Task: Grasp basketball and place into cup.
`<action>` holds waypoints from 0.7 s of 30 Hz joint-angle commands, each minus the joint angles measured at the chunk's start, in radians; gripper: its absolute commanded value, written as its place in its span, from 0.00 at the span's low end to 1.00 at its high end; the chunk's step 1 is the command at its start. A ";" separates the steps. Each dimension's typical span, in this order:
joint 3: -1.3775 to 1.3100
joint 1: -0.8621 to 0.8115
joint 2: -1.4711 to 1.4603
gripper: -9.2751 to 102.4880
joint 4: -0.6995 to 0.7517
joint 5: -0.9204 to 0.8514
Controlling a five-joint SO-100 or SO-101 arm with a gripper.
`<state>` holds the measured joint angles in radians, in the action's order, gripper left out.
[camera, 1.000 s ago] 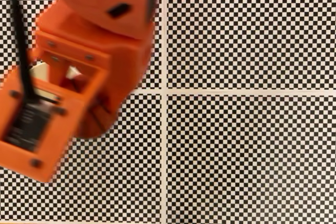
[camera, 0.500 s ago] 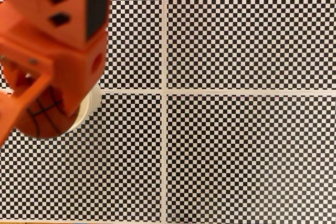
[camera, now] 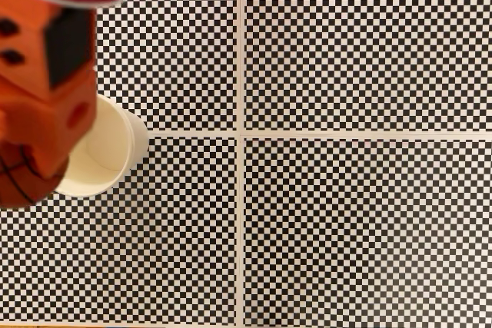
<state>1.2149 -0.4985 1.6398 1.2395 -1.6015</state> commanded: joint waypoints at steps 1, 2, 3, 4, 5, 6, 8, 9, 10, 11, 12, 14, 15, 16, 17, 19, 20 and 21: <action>-0.006 -0.020 0.048 0.23 0.002 -0.011; 0.003 -0.025 0.054 0.22 0.002 -0.012; 0.011 -0.026 0.058 0.22 0.003 -0.012; 0.020 -0.028 0.061 0.23 0.003 -0.012; 0.028 -0.028 0.061 0.23 0.003 -0.011; 0.038 -0.028 0.064 0.24 0.003 -0.006; 0.052 -0.025 0.067 0.24 0.003 -0.005; 0.061 -0.021 0.069 0.24 0.003 -0.006; 0.075 -0.018 0.075 0.24 0.003 -0.006; 0.089 -0.014 0.081 0.24 0.000 -0.006; 0.103 -0.011 0.089 0.24 -0.006 -0.006; 0.114 -0.008 0.097 0.24 -0.006 -0.006; 0.117 -0.006 0.098 0.24 -0.003 -0.005; 0.126 -0.005 0.103 0.24 -0.005 -0.006; 0.133 -0.005 0.107 0.24 -0.006 -0.009; 0.141 -0.005 0.107 0.24 -0.006 -0.017; 0.143 -0.005 0.107 0.24 -0.006 -0.018; 0.146 -0.005 0.107 0.24 -0.008 -0.018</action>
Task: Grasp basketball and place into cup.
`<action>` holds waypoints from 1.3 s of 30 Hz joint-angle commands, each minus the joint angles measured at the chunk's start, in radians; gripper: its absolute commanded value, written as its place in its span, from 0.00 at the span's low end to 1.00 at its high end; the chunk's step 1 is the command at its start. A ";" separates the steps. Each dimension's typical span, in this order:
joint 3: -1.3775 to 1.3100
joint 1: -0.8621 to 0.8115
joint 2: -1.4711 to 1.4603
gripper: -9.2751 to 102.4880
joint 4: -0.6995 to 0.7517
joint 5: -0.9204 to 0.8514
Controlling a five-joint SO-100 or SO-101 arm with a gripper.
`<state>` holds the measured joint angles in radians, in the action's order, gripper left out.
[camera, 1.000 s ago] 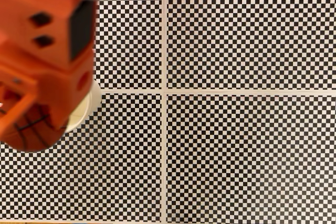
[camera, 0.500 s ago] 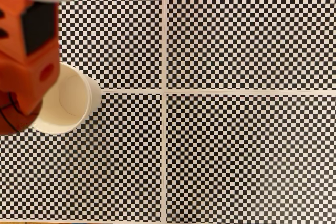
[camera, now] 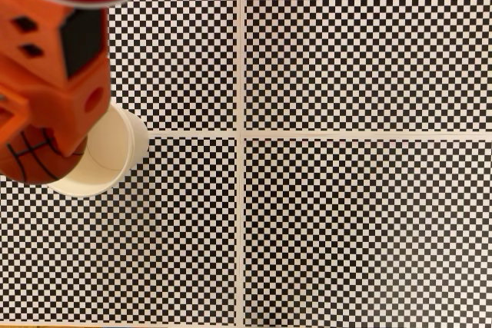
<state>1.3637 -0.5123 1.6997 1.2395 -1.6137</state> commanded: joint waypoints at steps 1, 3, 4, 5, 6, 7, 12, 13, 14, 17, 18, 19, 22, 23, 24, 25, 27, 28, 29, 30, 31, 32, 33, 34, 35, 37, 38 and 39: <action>-0.002 0.011 0.048 0.24 -0.009 -0.008; -0.002 0.014 0.043 0.25 -0.012 -0.006; -0.002 0.015 0.040 0.25 -0.018 -0.003; -0.002 0.018 0.035 0.25 -0.023 -0.002; -0.003 0.021 0.029 0.25 -0.028 0.000; -0.003 0.026 0.026 0.26 -0.034 0.000; -0.008 0.038 0.011 0.26 -0.049 0.012; -0.008 0.038 0.011 0.26 -0.049 0.012; -0.008 0.038 0.011 0.26 -0.049 0.012; -0.008 0.034 0.009 0.26 -0.051 0.005; -0.008 0.032 0.008 0.26 -0.051 0.002; -0.006 0.031 0.008 0.26 -0.051 -0.002; -0.008 0.029 0.006 0.26 -0.051 -0.005; -0.009 0.029 0.006 0.27 -0.052 -0.005; -0.009 0.029 0.006 0.27 -0.054 -0.005; -0.009 0.029 0.006 0.28 -0.055 -0.006; -0.009 0.032 0.003 0.32 -0.060 -0.002; -0.009 0.035 0.003 0.33 -0.061 -0.002; -0.011 0.035 0.003 0.34 -0.064 -0.002; -0.012 0.037 0.003 0.35 -0.066 0.002; -0.014 0.037 0.000 0.35 -0.067 0.000; -0.020 0.040 -0.003 0.36 -0.069 -0.003; -0.025 0.041 -0.006 0.37 -0.069 -0.005; -0.026 0.044 -0.008 0.38 -0.069 0.000; -0.028 0.048 -0.009 0.40 -0.069 0.002; -0.028 0.054 -0.011 0.41 -0.074 0.006; -0.029 0.057 -0.014 0.42 -0.075 0.009; -0.032 0.060 -0.017 0.42 -0.075 0.009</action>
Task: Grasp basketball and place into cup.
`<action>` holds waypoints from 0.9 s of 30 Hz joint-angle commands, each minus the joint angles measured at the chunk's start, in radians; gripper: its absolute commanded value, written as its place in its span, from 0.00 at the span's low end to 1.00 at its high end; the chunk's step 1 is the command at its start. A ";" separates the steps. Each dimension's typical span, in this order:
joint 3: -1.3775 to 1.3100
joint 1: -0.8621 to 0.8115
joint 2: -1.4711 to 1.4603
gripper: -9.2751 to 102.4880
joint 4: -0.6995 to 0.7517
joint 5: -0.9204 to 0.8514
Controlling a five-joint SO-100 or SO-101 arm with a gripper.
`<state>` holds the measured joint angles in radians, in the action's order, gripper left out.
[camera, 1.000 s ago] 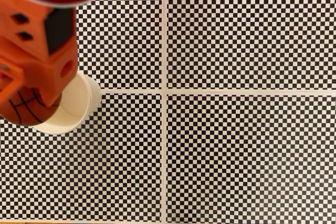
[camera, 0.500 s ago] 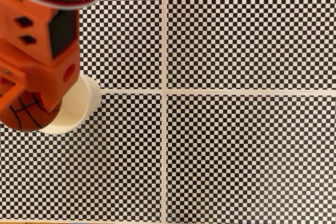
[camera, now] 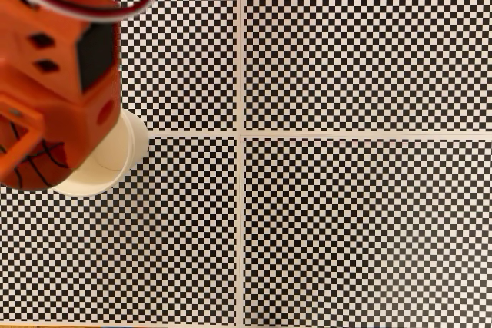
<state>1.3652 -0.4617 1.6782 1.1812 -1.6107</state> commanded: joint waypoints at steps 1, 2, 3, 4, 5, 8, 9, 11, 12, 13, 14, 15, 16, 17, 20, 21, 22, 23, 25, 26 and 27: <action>-0.040 0.011 0.002 0.42 -0.017 0.008; -0.044 0.012 -0.002 0.43 -0.017 0.008; -0.046 0.014 -0.003 0.43 -0.017 0.008; -0.051 0.014 -0.006 0.44 -0.017 0.008; -0.054 0.014 -0.008 0.44 -0.017 0.008; -0.061 0.015 -0.012 0.44 -0.017 0.008; -0.063 0.015 -0.014 0.44 -0.017 0.008; -0.064 0.015 -0.014 0.43 -0.017 0.006; -0.066 0.015 -0.014 0.42 -0.017 0.005; -0.067 0.015 -0.014 0.42 -0.017 0.005; -0.069 0.015 -0.014 0.42 -0.017 0.005; -0.071 0.015 -0.015 0.42 -0.017 0.005; -0.071 0.015 -0.015 0.41 -0.017 0.008; -0.072 0.015 -0.015 0.41 -0.017 0.006; -0.078 0.018 -0.015 0.40 -0.009 0.011; -0.080 0.020 -0.015 0.39 -0.008 0.012; -0.080 0.021 -0.012 0.38 -0.006 0.014; -0.080 0.023 -0.009 0.38 -0.005 0.017; -0.080 0.029 -0.005 0.36 -0.002 0.018; -0.080 0.032 -0.003 0.35 0.002 0.023; -0.077 0.035 0.000 0.34 0.002 0.028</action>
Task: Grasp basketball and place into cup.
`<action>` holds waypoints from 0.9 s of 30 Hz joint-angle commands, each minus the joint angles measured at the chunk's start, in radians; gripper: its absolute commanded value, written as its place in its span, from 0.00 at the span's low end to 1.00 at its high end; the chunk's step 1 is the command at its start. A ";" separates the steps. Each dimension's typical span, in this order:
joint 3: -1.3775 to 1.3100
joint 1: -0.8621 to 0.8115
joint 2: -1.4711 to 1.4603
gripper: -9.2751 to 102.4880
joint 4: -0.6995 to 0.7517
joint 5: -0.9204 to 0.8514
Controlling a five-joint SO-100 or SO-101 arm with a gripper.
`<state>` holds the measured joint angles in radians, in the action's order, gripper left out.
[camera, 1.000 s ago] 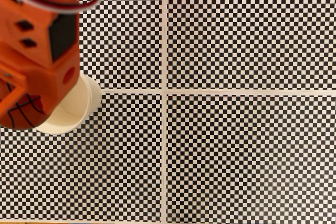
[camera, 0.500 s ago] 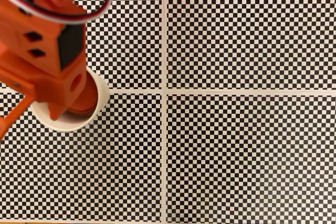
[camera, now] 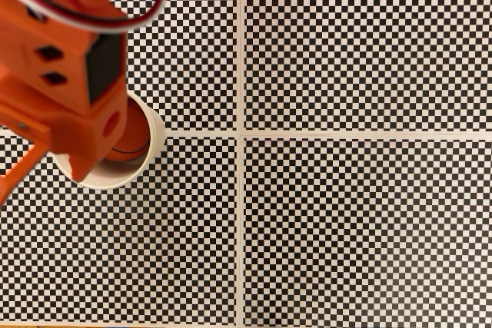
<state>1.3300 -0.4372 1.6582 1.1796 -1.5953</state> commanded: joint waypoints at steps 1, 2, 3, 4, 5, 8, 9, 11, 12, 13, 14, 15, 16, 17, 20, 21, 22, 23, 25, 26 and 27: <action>-0.040 0.017 0.023 0.34 0.005 0.015; -0.038 0.025 0.029 0.33 0.008 0.021; -0.038 0.032 0.035 0.32 0.012 0.029; -0.037 0.040 0.044 0.31 0.018 0.035; -0.037 0.048 0.052 0.30 0.026 0.043; -0.037 0.080 0.083 0.29 0.052 0.061; -0.037 0.087 0.094 0.28 0.061 0.067; -0.037 0.103 0.118 0.26 0.077 0.069; -0.038 0.109 0.127 0.24 0.086 0.072; -0.040 0.115 0.138 0.23 0.094 0.069; -0.038 0.123 0.153 0.21 0.100 0.066; -0.038 0.129 0.166 0.18 0.112 0.064; -0.041 0.132 0.186 0.15 0.127 0.055; -0.038 0.137 0.209 0.13 0.141 0.046; -0.032 0.158 0.278 0.10 0.193 -0.003; -0.023 0.167 0.304 0.09 0.206 -0.020; 0.003 0.179 0.337 0.08 0.209 -0.025; 0.037 0.193 0.377 0.08 0.209 -0.031; 0.107 0.215 0.454 0.08 0.209 -0.052; 0.140 0.225 0.489 0.08 0.207 -0.061; 0.169 0.236 0.522 0.08 0.206 -0.066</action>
<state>1.4036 -0.2316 2.0785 1.3821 -1.6383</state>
